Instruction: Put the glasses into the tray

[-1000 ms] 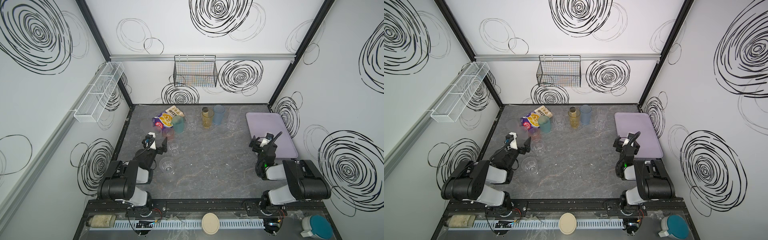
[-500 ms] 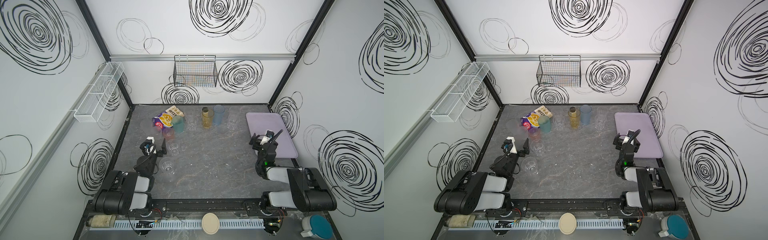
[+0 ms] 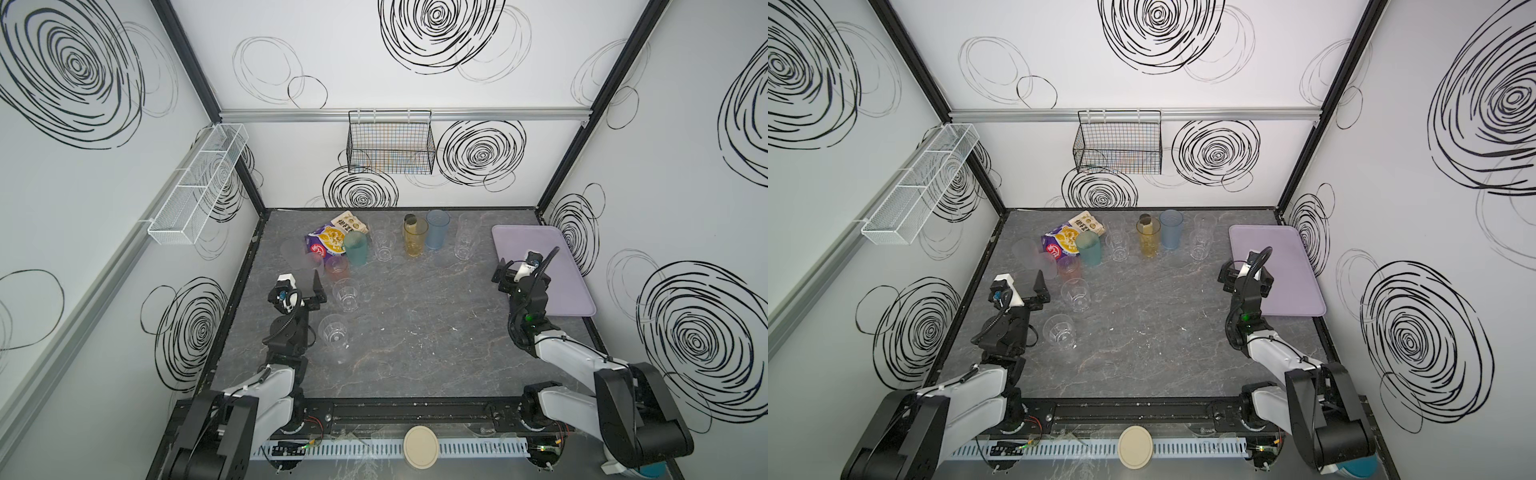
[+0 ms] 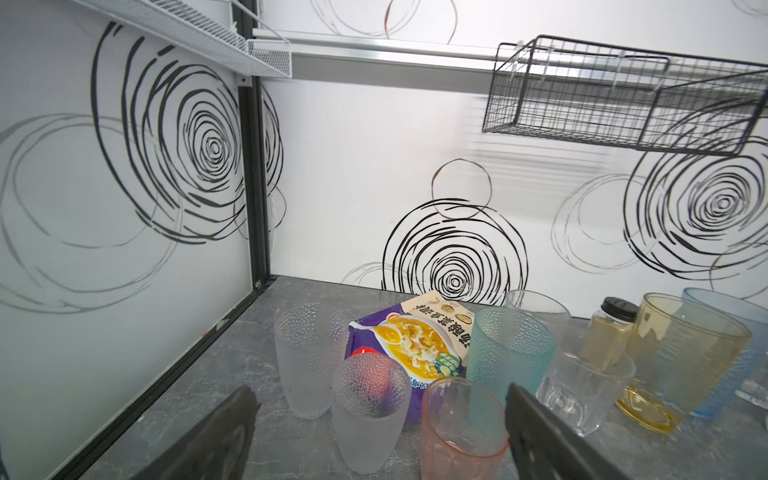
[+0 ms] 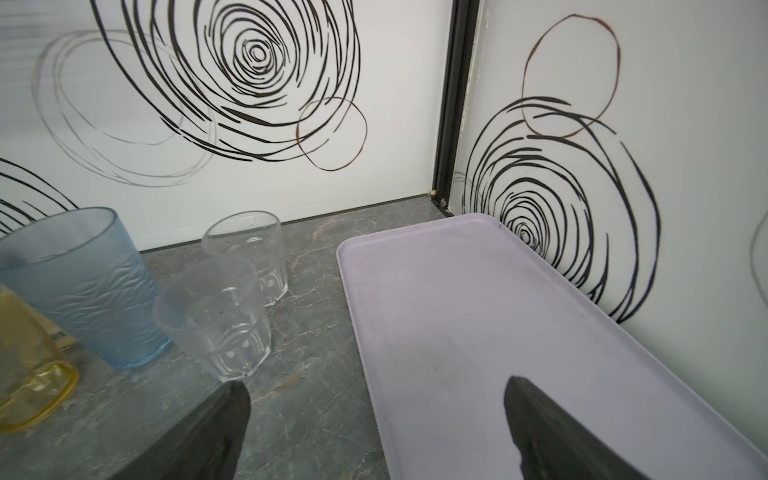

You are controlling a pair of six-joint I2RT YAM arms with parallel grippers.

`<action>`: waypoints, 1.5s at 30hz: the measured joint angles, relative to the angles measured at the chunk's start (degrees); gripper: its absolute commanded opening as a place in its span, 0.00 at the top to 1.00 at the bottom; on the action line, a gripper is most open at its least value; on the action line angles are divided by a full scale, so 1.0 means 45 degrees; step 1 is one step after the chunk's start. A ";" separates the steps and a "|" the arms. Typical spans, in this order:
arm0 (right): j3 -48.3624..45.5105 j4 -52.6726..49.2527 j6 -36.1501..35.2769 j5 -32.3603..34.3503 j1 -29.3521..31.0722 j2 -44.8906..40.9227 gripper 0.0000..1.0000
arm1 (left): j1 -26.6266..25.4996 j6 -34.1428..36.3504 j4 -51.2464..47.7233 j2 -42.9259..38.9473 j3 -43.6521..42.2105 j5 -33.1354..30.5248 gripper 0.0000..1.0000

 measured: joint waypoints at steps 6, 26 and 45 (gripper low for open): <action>0.1540 -0.2059 0.2234 -0.1656 0.0287 -0.1865 0.00 | -0.0986 -0.1146 -0.2885 -0.1851 0.0787 -0.2035 0.04; 0.2696 -0.7393 0.5639 -0.4595 -0.1593 -0.0617 0.05 | 0.0068 -0.7698 -1.1443 -0.1195 0.6829 0.0869 0.05; 0.4027 -0.8728 0.6392 -0.7014 -0.4410 0.4537 0.28 | -0.8699 -0.3657 -1.3644 -0.0219 0.8383 -0.3211 0.05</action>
